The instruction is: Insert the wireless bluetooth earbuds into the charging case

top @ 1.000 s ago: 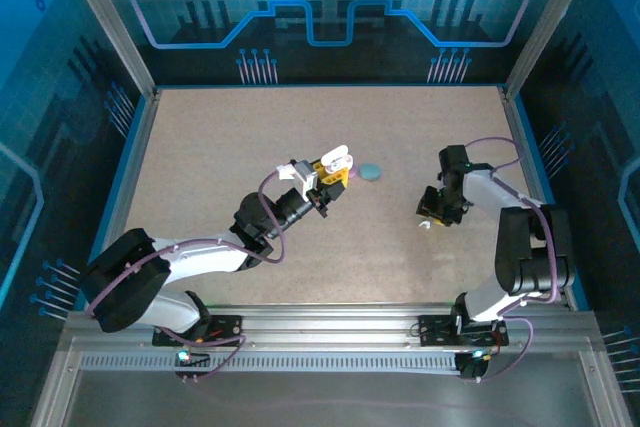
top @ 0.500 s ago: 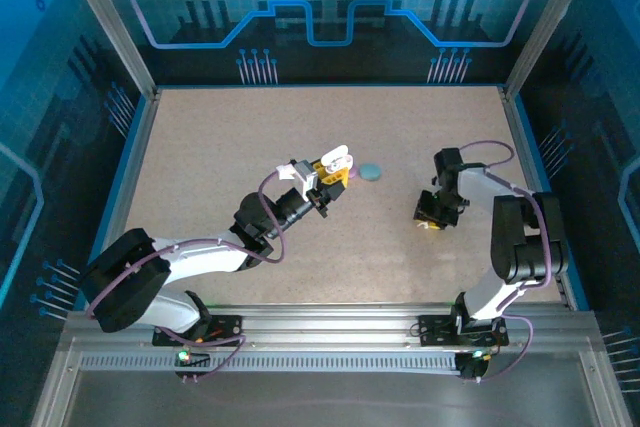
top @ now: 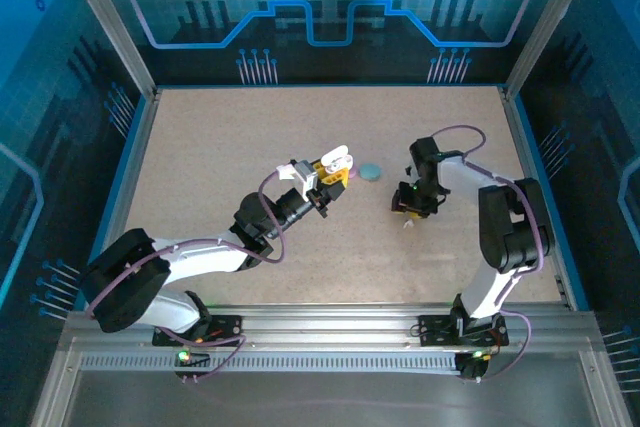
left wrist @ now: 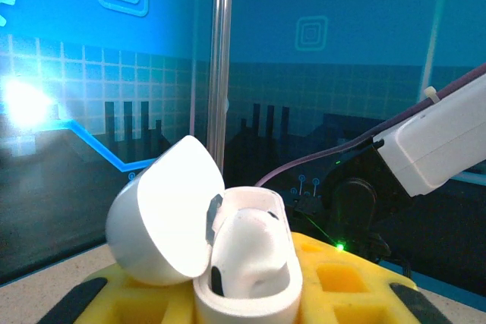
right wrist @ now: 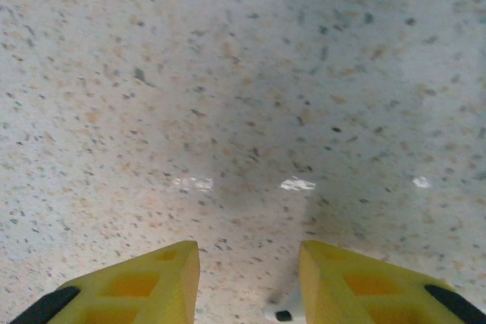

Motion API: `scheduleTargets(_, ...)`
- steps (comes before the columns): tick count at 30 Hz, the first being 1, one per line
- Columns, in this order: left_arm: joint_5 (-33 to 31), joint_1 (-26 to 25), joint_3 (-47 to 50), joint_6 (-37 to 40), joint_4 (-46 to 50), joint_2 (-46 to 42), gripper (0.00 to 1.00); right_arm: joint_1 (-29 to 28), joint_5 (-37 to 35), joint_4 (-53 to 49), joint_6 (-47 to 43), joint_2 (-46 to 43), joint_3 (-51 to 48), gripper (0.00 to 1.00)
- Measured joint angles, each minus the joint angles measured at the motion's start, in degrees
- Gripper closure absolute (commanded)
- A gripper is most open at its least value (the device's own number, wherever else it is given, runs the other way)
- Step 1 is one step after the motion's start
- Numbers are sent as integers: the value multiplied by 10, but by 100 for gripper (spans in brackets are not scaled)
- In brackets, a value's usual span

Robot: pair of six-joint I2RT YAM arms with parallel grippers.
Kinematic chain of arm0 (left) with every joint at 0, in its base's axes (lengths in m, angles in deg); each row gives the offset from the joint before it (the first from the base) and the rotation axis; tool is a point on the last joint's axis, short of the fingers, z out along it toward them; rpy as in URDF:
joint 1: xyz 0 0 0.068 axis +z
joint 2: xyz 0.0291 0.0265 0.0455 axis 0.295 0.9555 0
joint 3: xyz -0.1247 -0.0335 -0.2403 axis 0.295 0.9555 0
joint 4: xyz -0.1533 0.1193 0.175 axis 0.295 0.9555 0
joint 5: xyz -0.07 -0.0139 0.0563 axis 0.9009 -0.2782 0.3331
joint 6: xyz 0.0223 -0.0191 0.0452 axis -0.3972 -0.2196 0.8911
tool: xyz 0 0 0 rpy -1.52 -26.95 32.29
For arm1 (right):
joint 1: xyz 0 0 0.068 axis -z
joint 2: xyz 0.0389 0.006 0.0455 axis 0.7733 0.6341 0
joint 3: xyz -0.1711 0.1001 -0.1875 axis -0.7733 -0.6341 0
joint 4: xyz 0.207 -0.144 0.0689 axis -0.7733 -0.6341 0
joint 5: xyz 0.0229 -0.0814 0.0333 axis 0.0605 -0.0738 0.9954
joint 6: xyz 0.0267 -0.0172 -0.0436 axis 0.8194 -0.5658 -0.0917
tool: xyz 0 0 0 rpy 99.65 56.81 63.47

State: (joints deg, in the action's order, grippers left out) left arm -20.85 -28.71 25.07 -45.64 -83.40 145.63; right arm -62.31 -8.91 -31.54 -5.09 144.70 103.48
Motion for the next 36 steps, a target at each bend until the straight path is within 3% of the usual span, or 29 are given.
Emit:
scheduleTargets(6, 0, 0, 0, 0, 5, -4, 78, -5, -26, -3, 9, -14, -6, 54)
scheduleTargets(12, 0, 0, 0, 0, 9, -6, 78, 26, -9, 3, 25, -62, -53, 53)
scheduleTargets(36, 0, 0, 0, 0, 9, -6, 78, 31, 41, 44, 53, -46, -80, 55)
